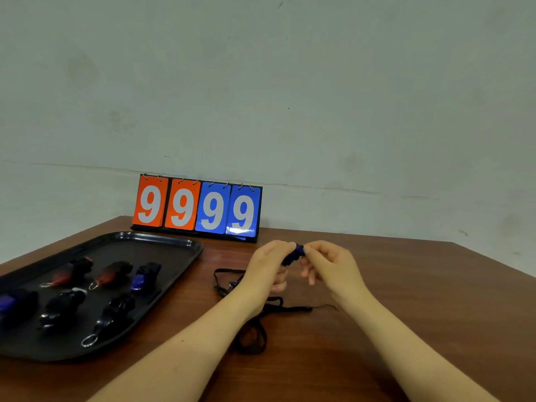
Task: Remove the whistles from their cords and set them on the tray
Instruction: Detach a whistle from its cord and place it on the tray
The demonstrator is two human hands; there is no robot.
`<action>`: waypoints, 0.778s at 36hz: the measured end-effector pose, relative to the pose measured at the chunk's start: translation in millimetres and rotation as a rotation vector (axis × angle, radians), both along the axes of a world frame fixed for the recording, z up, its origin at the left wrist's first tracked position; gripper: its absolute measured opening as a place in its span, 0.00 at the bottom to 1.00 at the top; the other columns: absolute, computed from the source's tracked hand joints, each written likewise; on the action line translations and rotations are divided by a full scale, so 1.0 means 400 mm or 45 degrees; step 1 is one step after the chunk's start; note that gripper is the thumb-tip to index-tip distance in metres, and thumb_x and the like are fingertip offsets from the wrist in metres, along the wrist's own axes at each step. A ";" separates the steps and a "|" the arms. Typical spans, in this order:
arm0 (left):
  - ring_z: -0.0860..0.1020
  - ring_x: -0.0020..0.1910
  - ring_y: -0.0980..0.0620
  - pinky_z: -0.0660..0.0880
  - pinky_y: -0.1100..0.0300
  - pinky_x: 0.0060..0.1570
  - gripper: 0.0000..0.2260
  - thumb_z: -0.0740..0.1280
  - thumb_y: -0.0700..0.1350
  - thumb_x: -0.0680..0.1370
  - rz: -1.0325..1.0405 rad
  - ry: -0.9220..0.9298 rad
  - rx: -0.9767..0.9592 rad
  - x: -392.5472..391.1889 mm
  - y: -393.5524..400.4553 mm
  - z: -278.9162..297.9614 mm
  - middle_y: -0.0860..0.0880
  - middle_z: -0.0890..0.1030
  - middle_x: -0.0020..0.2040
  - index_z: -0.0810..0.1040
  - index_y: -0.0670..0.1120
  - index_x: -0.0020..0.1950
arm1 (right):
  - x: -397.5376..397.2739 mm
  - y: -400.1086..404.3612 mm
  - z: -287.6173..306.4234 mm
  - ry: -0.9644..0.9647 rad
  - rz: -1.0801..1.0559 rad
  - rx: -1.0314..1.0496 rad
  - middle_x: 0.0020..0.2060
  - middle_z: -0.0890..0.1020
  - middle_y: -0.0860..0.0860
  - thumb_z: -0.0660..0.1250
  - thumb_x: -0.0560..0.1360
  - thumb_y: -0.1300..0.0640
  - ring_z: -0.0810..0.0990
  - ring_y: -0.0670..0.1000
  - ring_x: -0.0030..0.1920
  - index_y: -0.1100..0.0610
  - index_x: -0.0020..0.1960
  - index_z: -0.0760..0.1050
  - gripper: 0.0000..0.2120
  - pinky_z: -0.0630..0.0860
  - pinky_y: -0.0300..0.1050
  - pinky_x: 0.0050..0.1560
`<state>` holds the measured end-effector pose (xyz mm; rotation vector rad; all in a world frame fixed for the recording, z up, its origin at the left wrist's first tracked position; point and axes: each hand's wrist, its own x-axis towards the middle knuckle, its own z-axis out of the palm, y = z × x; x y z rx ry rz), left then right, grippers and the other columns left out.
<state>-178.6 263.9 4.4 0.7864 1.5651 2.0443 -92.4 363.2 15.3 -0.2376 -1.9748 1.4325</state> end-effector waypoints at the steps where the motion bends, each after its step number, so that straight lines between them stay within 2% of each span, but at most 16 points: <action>1: 0.57 0.21 0.56 0.53 0.63 0.22 0.07 0.62 0.45 0.79 -0.030 -0.047 0.008 0.002 -0.001 0.001 0.52 0.61 0.25 0.72 0.42 0.46 | 0.000 -0.001 -0.001 0.012 0.017 -0.009 0.29 0.79 0.52 0.61 0.80 0.64 0.74 0.45 0.24 0.64 0.45 0.78 0.09 0.71 0.36 0.27; 5: 0.56 0.21 0.56 0.52 0.64 0.22 0.10 0.61 0.48 0.79 -0.140 -0.170 0.034 0.008 -0.002 0.003 0.52 0.60 0.26 0.71 0.41 0.50 | -0.004 -0.002 -0.011 0.077 0.003 0.071 0.31 0.79 0.51 0.62 0.79 0.63 0.77 0.48 0.29 0.60 0.46 0.79 0.08 0.74 0.38 0.29; 10: 0.56 0.21 0.57 0.53 0.64 0.22 0.13 0.62 0.52 0.79 -0.264 -0.233 0.124 0.006 -0.001 -0.002 0.51 0.61 0.26 0.72 0.42 0.46 | -0.004 -0.009 -0.009 0.223 -0.049 0.071 0.31 0.80 0.50 0.64 0.78 0.65 0.76 0.44 0.28 0.60 0.49 0.79 0.06 0.74 0.36 0.30; 14: 0.57 0.22 0.57 0.53 0.65 0.22 0.18 0.66 0.57 0.74 -0.359 -0.206 0.135 -0.003 0.001 -0.007 0.51 0.61 0.27 0.72 0.42 0.41 | -0.006 -0.009 -0.012 0.229 -0.036 0.107 0.31 0.81 0.51 0.63 0.78 0.65 0.76 0.45 0.29 0.58 0.49 0.81 0.08 0.74 0.36 0.32; 20: 0.58 0.19 0.58 0.55 0.67 0.18 0.18 0.65 0.54 0.77 -0.371 -0.412 0.257 0.003 0.005 -0.003 0.51 0.62 0.26 0.73 0.39 0.41 | -0.008 -0.008 -0.020 0.249 -0.001 0.104 0.30 0.80 0.50 0.62 0.79 0.62 0.75 0.46 0.29 0.54 0.48 0.82 0.10 0.73 0.36 0.33; 25: 0.59 0.19 0.58 0.56 0.67 0.17 0.17 0.63 0.53 0.79 -0.343 -0.491 0.291 0.011 0.004 0.006 0.50 0.63 0.26 0.72 0.40 0.40 | -0.018 -0.013 -0.024 0.294 0.004 0.028 0.38 0.81 0.59 0.64 0.78 0.61 0.76 0.49 0.31 0.53 0.52 0.82 0.09 0.74 0.37 0.33; 28: 0.59 0.20 0.58 0.55 0.67 0.18 0.16 0.62 0.53 0.80 -0.323 -0.504 0.280 0.019 0.005 0.008 0.50 0.63 0.26 0.72 0.41 0.41 | -0.024 -0.011 -0.026 0.298 0.015 -0.048 0.39 0.81 0.61 0.65 0.77 0.63 0.77 0.46 0.32 0.53 0.50 0.82 0.09 0.73 0.36 0.30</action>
